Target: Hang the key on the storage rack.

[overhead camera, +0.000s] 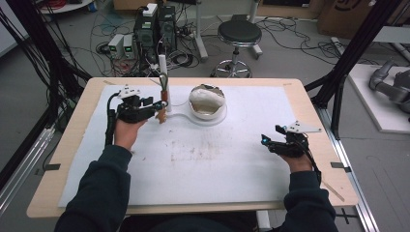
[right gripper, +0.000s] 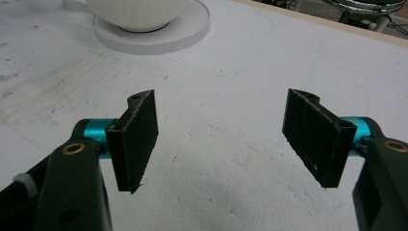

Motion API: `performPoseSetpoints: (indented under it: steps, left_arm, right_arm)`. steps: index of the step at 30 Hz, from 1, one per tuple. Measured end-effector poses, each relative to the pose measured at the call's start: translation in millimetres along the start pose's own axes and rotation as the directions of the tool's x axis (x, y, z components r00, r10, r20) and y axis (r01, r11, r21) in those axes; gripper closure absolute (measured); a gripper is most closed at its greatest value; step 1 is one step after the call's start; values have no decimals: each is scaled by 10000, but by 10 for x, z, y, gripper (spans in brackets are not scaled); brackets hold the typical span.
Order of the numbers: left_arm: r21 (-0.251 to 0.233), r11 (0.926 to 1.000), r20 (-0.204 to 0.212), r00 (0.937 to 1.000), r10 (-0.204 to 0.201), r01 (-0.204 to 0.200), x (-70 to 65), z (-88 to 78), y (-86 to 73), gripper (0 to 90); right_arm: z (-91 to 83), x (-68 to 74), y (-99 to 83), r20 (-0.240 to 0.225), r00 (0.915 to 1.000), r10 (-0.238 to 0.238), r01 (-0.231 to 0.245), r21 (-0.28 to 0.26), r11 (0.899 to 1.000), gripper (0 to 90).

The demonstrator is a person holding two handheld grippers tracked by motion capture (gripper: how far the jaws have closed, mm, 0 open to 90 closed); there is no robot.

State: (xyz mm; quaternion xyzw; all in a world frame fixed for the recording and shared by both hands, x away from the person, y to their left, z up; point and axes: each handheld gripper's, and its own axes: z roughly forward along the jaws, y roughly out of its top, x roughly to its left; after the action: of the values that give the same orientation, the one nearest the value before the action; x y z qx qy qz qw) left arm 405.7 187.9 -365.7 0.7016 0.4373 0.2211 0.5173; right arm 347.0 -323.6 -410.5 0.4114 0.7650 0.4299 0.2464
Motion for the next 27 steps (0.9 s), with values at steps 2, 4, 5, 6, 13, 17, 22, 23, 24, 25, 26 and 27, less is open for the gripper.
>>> performPoseSetpoints:
  steps: [2, 4, 5, 6, 13, 17, 22, 23, 24, 25, 26, 27]
  left_arm:
    - [-121, 9999, 135, 9998, -116, 118, 13, -20, -34, 387]
    - [-471, 9988, 230, 9996, -153, 164, 30, -98, -155, 259]
    - [-471, 9988, 230, 9996, -153, 164, 30, -98, -155, 200]
    - [-522, 9985, 274, 9995, -152, 166, 35, -128, -195, 187]
    - [-1026, 9938, 922, 9944, 522, -427, 85, -370, -422, 198]
    - [-1437, 9862, 962, 9907, 963, -819, 57, -440, -506, 227]
    - [-1573, 9851, 990, 9914, 852, -689, 26, -462, -651, 185]
    - [-1690, 9828, 965, 9911, 920, -748, 26, -466, -652, 178]
    - [-1791, 9806, 924, 9910, 973, -796, 30, -476, -648, 178]
    - [-1876, 9791, 884, 9914, 969, -790, 30, -483, -644, 178]
    - [-1885, 9784, 819, 9914, 1024, -854, 31, -492, -643, 178]
    - [-1912, 9773, 762, 9913, 1070, -908, 27, -499, -648, 178]
  right_arm:
    - [-4, 1, -4, -8, 10000, 27, -27, -21, 10000, 287]
    - [-9, 1, -8, -53, 10000, 5, -5, -32, 10000, 287]
    - [-9, 1, -8, -53, 10000, 5, -5, -32, 10000, 287]
    - [-14, 3, -9, -29, 10000, 52, -52, -20, 10000, 286]
    - [-17, 4, -9, -152, 9999, 52, -54, -90, 9999, 265]
    - [-12, 25, -9, -360, 9993, -113, 110, -102, 9999, 252]
    - [-21, 32, -4, -432, 9988, -240, 229, -252, 9994, 226]
    - [-29, 37, -3, -448, 9988, -199, 187, -270, 9995, 223]
    - [-34, 38, -2, -484, 9985, -237, 222, -315, 9993, 221]
    - [-41, 41, -2, -505, 9984, -253, 236, -350, 9991, 221]
    - [-48, 41, 1, -463, 9985, -302, 285, -381, 9989, 221]
    - [-48, 41, 1, -463, 9985, -302, 285, -381, 9989, 221]
